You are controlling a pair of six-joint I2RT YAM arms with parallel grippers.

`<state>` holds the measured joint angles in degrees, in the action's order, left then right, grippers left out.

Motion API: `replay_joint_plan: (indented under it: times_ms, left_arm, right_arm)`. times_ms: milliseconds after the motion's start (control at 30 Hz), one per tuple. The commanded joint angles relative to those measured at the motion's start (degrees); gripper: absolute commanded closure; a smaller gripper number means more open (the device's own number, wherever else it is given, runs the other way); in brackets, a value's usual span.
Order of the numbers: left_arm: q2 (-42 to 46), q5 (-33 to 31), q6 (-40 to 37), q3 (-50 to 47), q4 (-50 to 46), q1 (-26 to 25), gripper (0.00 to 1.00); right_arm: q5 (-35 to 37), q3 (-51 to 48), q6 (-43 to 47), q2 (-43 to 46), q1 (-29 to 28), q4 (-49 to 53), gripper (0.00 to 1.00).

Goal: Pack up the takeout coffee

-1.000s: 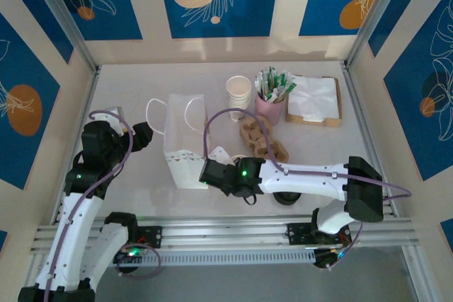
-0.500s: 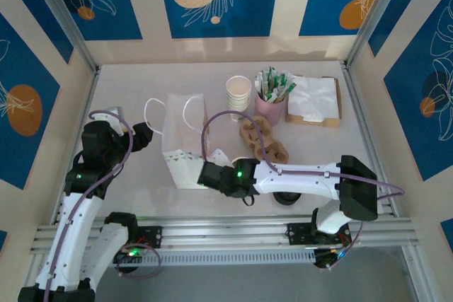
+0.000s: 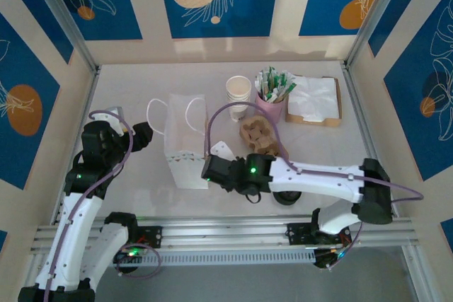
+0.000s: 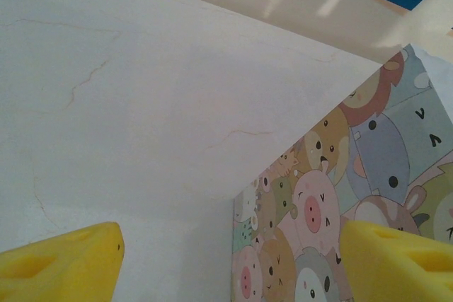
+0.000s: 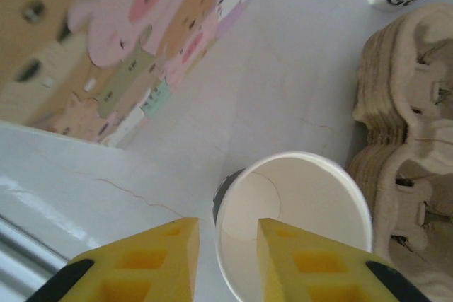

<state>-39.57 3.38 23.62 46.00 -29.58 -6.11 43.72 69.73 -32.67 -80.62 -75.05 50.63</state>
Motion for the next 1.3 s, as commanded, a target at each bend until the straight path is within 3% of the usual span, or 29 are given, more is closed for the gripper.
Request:
replay_joint_plan:
  times_ms: [0,200,300,367,533,667,833,900,1167,1267]
  left_arm:
    - [-0.15,0.07,0.11,-0.2,0.39,0.66,0.2]
    - [-0.59,0.7,0.29,-0.31,0.63,0.65,0.2]
    - [-0.86,2.07,0.68,-0.26,0.91,0.64,0.2]
    - [-0.94,2.4,0.82,-0.29,1.02,0.66,0.2]
    - [-1.01,2.16,0.8,-0.29,0.97,0.66,0.2]
    - [-1.3,2.0,0.73,-0.23,0.86,0.66,0.2]
    - [-1.39,1.68,0.64,-0.29,0.68,0.66,0.2]
    - [-1.47,1.55,0.58,-0.29,0.76,0.66,0.2]
    - [-1.74,1.46,0.73,-0.29,0.67,0.66,0.2]
    - [-1.8,1.3,0.69,-0.38,0.66,0.65,0.2]
  right_arm:
    - [-0.77,2.12,-4.08,6.66,-0.11,3.91,0.68]
    - [-5.45,-0.87,-11.17,17.82,4.15,7.9,0.59]
    - [-6.42,-3.02,-14.7,22.29,6.23,10.44,0.47]
    - [-6.48,-4.51,-17.58,24.56,7.41,12.06,0.45]
    - [-5.15,-6.83,-29.53,25.98,12.01,20.53,0.41]
    - [-9.61,-9.04,-37.8,24.35,17.98,24.83,0.4]
    - [-13.14,-13.23,-42.68,23.96,22.2,25.73,0.35]
    - [-14.7,-15.07,-44.36,25.3,22.92,24.95,0.18]
    - [-20.82,-24.24,-48.88,33.94,28.64,21.36,0.17]
    - [-22.04,-25.56,-48.79,34.43,29.34,19.8,0.13]
